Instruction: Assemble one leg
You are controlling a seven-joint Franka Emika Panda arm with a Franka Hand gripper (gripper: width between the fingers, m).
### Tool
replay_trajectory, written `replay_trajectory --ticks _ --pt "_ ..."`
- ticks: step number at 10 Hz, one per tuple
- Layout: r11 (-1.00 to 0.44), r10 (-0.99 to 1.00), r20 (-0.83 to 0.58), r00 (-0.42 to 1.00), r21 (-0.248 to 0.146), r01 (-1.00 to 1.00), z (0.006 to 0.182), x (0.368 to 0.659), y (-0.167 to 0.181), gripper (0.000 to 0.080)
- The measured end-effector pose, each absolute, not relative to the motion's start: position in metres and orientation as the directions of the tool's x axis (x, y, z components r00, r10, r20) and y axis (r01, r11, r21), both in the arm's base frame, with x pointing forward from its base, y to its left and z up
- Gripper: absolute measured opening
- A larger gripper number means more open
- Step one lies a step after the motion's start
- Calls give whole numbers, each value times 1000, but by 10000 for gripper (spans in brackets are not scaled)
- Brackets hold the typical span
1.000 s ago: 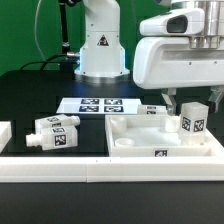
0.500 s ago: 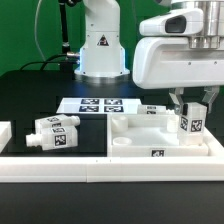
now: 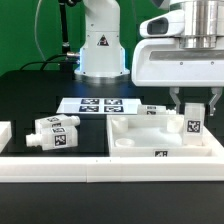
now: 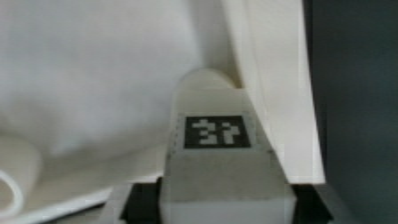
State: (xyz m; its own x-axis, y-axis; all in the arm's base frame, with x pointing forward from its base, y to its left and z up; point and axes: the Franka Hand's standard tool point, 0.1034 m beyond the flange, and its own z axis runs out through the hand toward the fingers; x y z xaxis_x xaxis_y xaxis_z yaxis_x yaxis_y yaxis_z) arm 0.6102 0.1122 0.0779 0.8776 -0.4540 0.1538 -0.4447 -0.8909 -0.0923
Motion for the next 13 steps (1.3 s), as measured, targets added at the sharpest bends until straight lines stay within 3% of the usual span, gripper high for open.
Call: replay_trajectory --ticks 2,3,8,10,11,12,13 --pt "-744 -667 131 733 -162 -648 78 610 110 288" --pt "-661 -750 108 653 -177 -729 78 610 111 288" --pt "-352 -935 26 353 -187 -917 79 610 112 290" --pt "-421 -906 39 421 -179 -889 78 608 113 327" --pt "-474 -880 40 474 -159 -866 75 604 114 511" --pt "-574 -818 49 573 -133 -808 73 602 115 511" --pt "-695 -718 68 692 -122 -709 76 604 115 622"
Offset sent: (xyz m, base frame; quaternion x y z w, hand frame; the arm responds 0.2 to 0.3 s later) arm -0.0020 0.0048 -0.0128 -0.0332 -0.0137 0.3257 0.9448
